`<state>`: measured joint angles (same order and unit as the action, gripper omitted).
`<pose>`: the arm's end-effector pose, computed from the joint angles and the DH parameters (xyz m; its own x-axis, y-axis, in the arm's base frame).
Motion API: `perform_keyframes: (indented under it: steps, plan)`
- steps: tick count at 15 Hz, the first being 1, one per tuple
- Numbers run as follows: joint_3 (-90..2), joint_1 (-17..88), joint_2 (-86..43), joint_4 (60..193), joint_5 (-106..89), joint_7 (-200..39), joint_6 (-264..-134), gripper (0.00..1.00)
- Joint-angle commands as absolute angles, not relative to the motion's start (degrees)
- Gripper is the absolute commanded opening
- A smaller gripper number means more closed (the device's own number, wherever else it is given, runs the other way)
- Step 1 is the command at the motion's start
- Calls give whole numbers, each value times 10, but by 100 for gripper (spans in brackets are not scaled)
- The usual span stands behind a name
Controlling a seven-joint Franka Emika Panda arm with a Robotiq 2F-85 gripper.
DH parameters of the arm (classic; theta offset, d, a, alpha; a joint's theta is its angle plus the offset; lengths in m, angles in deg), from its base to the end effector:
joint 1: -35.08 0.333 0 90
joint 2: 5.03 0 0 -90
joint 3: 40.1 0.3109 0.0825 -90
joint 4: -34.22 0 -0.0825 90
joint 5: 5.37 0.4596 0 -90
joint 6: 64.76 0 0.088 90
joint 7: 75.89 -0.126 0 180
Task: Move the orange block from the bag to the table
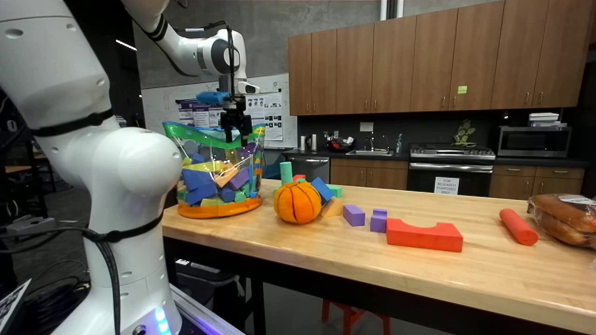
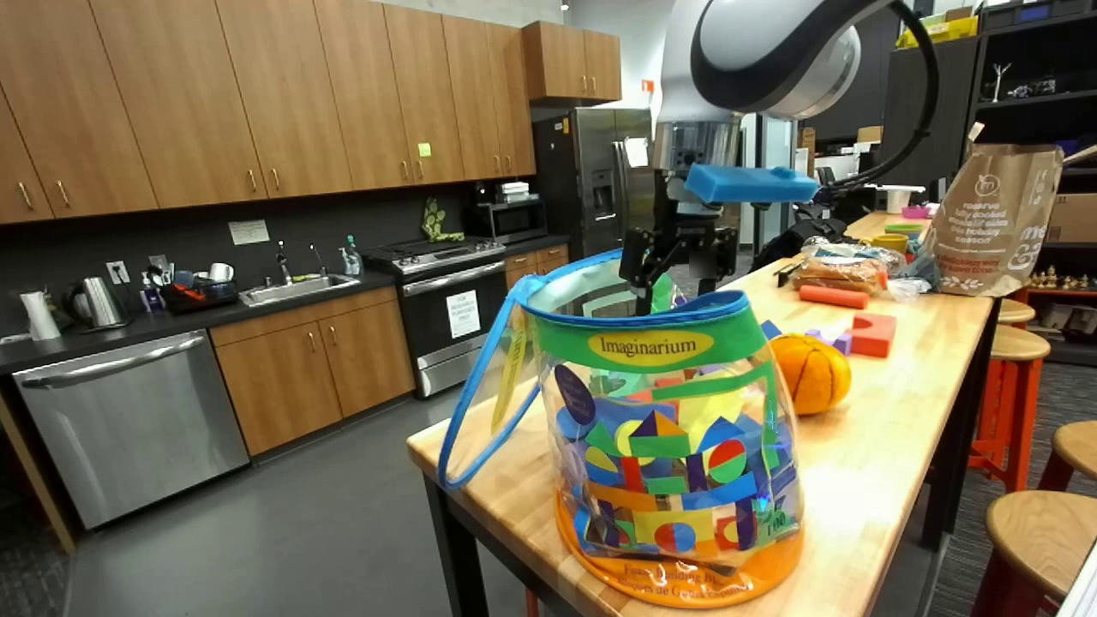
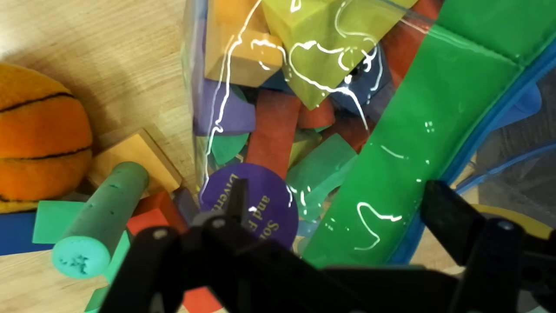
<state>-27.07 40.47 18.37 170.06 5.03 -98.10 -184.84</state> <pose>0.4842 0.1734 0.4334 0.9828 -0.1636 0.0852 -0.1531 -0.9811 -0.1185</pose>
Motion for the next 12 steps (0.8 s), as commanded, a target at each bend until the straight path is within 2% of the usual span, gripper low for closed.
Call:
perform_keyframes:
  steps: [1,12]
  plan:
    - [-275,409,183,1700,48,-983,-1847,100]
    - [-273,404,187,1694,31,-986,-1839,100]
